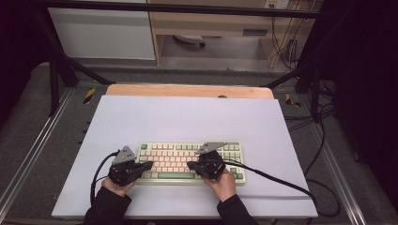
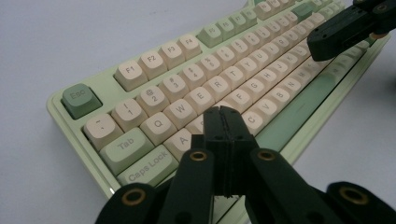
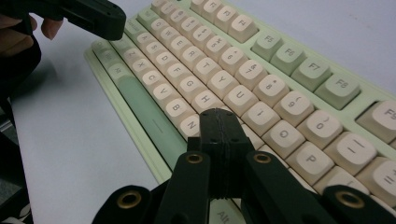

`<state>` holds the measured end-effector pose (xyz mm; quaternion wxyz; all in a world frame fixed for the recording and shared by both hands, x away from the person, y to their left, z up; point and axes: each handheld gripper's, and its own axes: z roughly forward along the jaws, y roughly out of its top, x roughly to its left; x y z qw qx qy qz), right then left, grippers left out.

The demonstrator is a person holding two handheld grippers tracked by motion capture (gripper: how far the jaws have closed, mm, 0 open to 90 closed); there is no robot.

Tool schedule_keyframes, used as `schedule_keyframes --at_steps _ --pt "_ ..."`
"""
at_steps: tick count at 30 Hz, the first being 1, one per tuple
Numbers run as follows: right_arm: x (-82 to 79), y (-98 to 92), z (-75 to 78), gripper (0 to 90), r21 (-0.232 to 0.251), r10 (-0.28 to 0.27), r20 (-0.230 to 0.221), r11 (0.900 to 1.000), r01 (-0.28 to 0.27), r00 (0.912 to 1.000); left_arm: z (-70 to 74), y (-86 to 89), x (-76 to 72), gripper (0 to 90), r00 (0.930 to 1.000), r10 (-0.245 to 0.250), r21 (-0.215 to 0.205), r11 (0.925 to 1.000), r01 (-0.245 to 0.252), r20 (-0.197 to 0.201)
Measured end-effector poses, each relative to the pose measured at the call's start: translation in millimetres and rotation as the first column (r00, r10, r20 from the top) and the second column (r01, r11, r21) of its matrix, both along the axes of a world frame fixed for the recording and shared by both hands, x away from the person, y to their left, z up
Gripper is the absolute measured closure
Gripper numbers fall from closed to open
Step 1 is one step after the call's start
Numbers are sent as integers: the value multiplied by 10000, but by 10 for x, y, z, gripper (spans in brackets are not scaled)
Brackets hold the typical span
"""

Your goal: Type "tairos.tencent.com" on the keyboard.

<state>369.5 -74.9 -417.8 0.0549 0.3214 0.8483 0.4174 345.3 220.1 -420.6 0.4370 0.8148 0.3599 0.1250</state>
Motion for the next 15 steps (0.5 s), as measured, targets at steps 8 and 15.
schedule_keyframes --at_steps 8,15 --pt "-1 81 -67 900 -143 104 -63 9998 -105 9999 2 4 -1 900 10000 12 -17 10000 -12 13" --pt "0 93 -101 900 -269 75 -72 9996 -77 9999 2 2 -2 900 10000 10 -15 10000 -10 15"
